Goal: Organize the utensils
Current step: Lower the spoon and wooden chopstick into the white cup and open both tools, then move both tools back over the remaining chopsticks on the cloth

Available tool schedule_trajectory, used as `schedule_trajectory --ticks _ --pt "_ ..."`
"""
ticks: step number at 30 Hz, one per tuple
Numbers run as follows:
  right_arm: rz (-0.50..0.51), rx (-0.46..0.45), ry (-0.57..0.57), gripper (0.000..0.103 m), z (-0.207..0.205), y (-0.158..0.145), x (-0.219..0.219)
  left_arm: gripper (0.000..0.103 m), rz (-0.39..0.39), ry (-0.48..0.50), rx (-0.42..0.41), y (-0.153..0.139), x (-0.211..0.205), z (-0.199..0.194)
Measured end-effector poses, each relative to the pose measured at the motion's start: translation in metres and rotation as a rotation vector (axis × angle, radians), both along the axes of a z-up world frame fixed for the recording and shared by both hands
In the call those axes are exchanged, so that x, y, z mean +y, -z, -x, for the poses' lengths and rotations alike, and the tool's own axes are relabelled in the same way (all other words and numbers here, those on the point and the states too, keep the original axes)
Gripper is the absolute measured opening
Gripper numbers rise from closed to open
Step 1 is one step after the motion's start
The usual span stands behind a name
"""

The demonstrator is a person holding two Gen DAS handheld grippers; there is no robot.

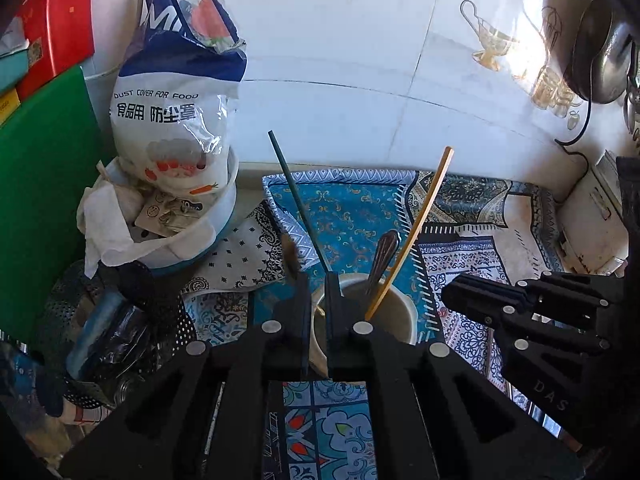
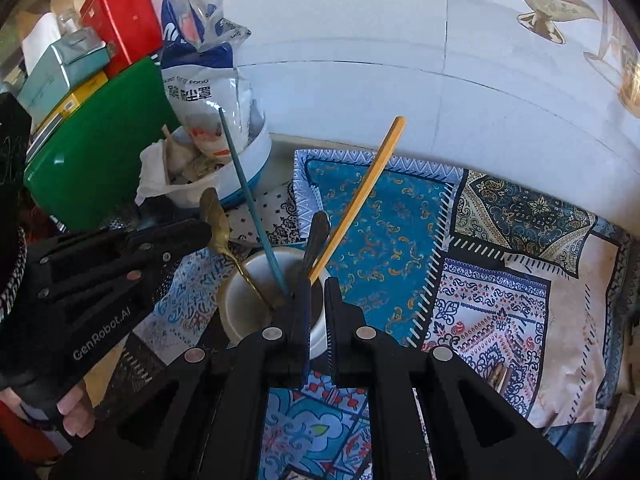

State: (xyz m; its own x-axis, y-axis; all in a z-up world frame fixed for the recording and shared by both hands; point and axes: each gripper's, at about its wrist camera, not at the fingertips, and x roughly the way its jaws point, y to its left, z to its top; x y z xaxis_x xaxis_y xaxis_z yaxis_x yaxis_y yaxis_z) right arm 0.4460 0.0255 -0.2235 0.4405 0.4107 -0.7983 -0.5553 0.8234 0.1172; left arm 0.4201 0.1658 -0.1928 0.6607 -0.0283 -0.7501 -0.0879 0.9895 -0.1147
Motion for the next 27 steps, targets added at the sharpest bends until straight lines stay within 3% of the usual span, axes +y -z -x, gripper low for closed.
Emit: schedule_trajectory --ticks 5,7,13,18,27 --pt "0.003 -0.006 0.0 0.009 0.008 -0.013 -0.029 0.009 -0.041 0.005 -0.026 -0.022 -0.013 0.011" --pt "0.005 -0.018 0.009 0.015 0.01 -0.018 -0.042 0.012 -0.04 0.009 -0.04 -0.029 -0.02 0.014" --pt "0.023 -0.044 0.069 0.02 0.013 -0.027 -0.088 0.034 -0.029 0.033 -0.074 -0.043 -0.051 0.02" --pt "0.046 -0.026 0.126 0.02 0.013 -0.021 -0.124 0.044 -0.016 0.068 -0.05 -0.036 -0.083 0.016" --pt "0.097 0.078 0.225 0.02 0.016 0.02 -0.181 0.046 -0.009 0.168 0.08 0.007 -0.146 0.003"
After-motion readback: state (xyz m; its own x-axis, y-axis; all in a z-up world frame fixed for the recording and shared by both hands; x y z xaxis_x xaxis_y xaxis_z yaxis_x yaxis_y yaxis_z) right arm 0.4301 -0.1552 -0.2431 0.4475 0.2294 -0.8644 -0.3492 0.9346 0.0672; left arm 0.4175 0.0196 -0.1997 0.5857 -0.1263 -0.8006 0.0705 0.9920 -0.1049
